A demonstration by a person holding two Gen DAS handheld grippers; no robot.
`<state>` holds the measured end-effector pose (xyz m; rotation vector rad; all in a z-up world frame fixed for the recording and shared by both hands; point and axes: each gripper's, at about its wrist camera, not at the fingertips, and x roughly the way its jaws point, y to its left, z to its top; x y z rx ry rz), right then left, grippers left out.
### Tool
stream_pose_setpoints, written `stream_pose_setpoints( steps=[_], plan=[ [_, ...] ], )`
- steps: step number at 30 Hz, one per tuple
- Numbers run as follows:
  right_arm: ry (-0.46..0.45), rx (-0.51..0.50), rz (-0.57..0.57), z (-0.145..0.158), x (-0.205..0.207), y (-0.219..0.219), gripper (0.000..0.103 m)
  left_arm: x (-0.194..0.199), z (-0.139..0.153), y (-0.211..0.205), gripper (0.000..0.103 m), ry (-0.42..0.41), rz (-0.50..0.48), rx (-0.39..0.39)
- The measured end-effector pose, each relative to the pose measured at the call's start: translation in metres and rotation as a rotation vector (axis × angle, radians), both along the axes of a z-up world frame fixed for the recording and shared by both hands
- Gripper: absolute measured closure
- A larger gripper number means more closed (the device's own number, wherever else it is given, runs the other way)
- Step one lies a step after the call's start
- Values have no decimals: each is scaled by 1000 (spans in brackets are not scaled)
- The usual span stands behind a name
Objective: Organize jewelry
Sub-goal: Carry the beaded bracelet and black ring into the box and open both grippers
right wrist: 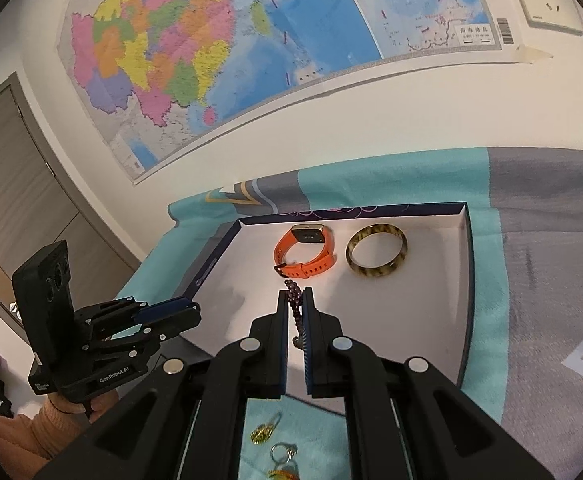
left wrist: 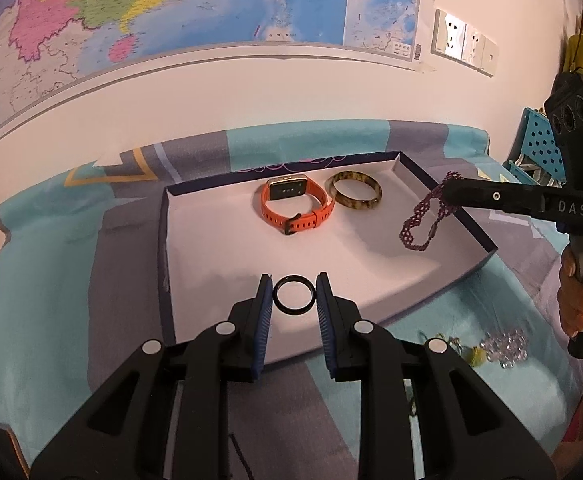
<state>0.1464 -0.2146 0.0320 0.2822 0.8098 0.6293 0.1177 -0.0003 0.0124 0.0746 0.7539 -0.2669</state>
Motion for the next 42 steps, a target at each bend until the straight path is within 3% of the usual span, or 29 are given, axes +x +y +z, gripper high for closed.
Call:
stream_pose_setpoints(
  steps=[15,31,42],
  plan=[
    [70,56,-7,-17,37,10,98,40,-17,-9,81,61,4,3],
    [134,-7,-85,-41,51,0,96,65,-42,-12,81,138,29,14],
    [144,-76,-119,-48,50,-4,91,70,-44,-14,81,129,36,11]
  ],
)
